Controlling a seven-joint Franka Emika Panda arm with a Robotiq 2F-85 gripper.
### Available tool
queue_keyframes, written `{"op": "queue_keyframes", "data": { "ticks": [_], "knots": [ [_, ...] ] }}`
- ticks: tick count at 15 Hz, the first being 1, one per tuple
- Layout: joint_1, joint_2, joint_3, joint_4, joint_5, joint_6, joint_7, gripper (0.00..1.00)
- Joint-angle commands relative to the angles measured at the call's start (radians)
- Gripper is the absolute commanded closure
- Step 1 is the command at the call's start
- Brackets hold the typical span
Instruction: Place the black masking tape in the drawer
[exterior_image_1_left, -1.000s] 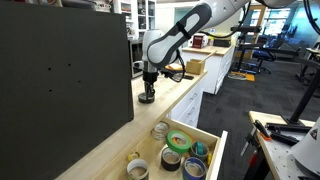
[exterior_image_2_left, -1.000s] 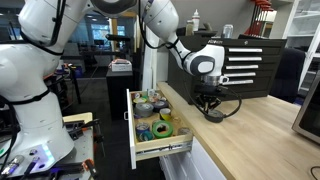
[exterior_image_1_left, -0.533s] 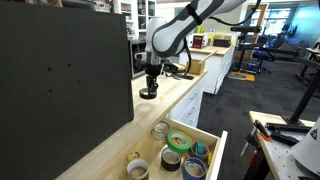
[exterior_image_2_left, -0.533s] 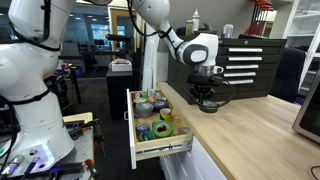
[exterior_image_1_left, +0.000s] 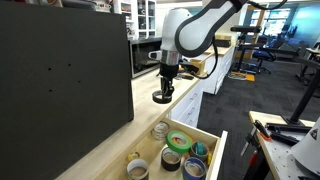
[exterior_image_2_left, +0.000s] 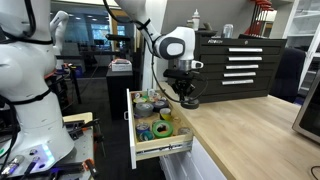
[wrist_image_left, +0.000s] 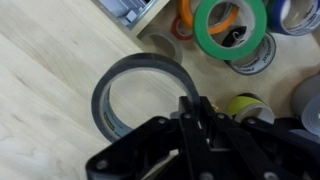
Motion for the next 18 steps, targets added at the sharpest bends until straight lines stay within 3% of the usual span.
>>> {"op": "queue_keyframes", "data": {
  "ticks": [1,6,9,18],
  "knots": [
    [0.084,-0.122,-0.025,-0.175,-0.056,0.084,0.207,0.93],
    [0.196,-0.135,-0.026,-0.258,-0.215,0.12,0.56,0.93],
    [0.248,-0.127,-0.014,-0.279,-0.274,0.112,0.699,0.93],
    [0.32,-0.108,0.031,-0.389,-0.268,0.204,0.726,0.93]
  ]
}}
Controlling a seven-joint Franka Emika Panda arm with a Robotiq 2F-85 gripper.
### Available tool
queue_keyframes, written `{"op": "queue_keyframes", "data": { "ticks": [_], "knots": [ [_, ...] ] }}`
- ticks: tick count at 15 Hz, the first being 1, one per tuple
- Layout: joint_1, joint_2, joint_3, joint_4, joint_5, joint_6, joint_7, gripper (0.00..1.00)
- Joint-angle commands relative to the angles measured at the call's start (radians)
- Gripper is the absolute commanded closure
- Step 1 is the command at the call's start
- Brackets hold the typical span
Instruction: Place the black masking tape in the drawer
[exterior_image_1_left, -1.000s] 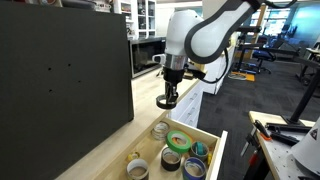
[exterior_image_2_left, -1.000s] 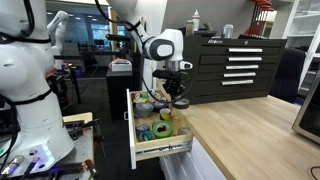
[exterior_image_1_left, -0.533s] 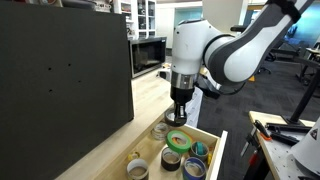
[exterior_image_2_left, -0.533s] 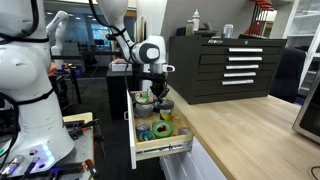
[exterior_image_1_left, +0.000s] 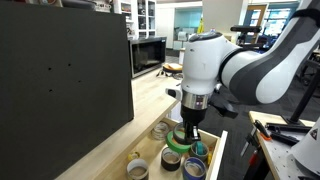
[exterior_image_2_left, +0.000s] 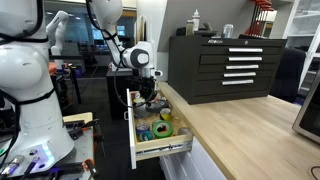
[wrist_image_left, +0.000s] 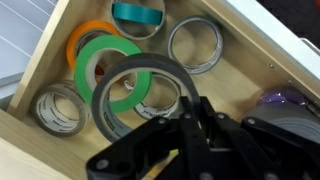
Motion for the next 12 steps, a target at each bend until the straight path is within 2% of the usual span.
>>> {"op": "queue_keyframes", "data": {
  "ticks": [1,7,12],
  "knots": [
    [0.023,-0.005,0.017,-0.06,-0.003,0.084,0.008,0.93],
    [0.068,0.094,0.041,-0.016,-0.019,0.17,-0.008,0.93],
    [0.08,0.217,0.038,0.09,-0.01,0.198,-0.079,0.93]
  ]
}}
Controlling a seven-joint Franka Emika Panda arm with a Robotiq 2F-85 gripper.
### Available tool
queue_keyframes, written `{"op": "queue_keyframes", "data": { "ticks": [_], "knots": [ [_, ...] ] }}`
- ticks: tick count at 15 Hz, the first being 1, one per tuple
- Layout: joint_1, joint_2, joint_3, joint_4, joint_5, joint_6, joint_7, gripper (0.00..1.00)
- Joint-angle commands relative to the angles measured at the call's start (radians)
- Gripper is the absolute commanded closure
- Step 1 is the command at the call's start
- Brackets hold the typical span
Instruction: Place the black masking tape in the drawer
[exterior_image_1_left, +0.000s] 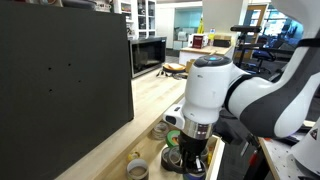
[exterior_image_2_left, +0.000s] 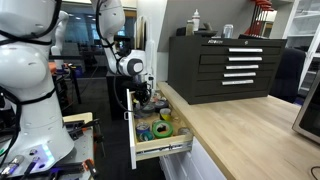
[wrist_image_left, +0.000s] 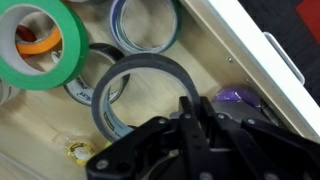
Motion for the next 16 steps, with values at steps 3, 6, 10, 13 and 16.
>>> {"op": "queue_keyframes", "data": {
  "ticks": [3,6,10,13,16],
  "knots": [
    [-0.005,0.157,-0.005,0.142,0.006,0.018,-0.094,0.93],
    [-0.021,0.226,0.003,0.198,0.019,0.011,-0.134,0.93],
    [-0.061,0.257,0.033,0.216,0.059,-0.006,-0.174,0.93],
    [-0.086,0.256,0.045,0.224,0.079,-0.008,-0.195,0.57],
    [-0.088,0.231,0.051,0.196,0.094,0.016,-0.189,0.37]
  ]
}}
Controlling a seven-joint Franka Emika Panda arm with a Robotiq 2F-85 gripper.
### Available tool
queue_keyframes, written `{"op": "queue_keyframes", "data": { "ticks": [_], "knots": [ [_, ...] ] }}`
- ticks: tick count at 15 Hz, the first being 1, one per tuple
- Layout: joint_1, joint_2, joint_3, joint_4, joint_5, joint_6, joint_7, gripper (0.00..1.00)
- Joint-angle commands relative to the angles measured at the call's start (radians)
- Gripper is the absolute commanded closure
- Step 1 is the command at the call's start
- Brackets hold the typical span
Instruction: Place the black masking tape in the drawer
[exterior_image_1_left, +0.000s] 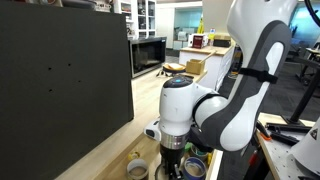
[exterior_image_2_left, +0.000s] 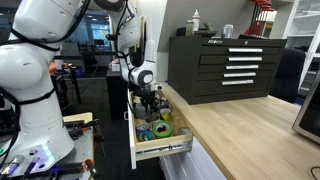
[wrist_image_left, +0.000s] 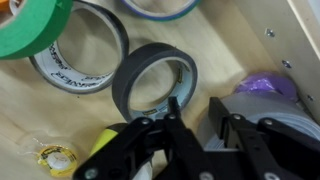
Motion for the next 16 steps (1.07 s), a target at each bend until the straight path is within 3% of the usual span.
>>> {"op": "queue_keyframes", "data": {
  "ticks": [1,6,11,16],
  "knots": [
    [-0.021,-0.042,0.029,-0.039,0.034,0.016,-0.019,0.31],
    [-0.05,-0.109,0.068,-0.074,0.077,-0.009,-0.031,0.02],
    [-0.109,-0.234,0.133,-0.153,0.161,-0.013,-0.067,0.0],
    [-0.129,-0.374,0.152,-0.212,0.253,-0.032,-0.124,0.0]
  ]
}}
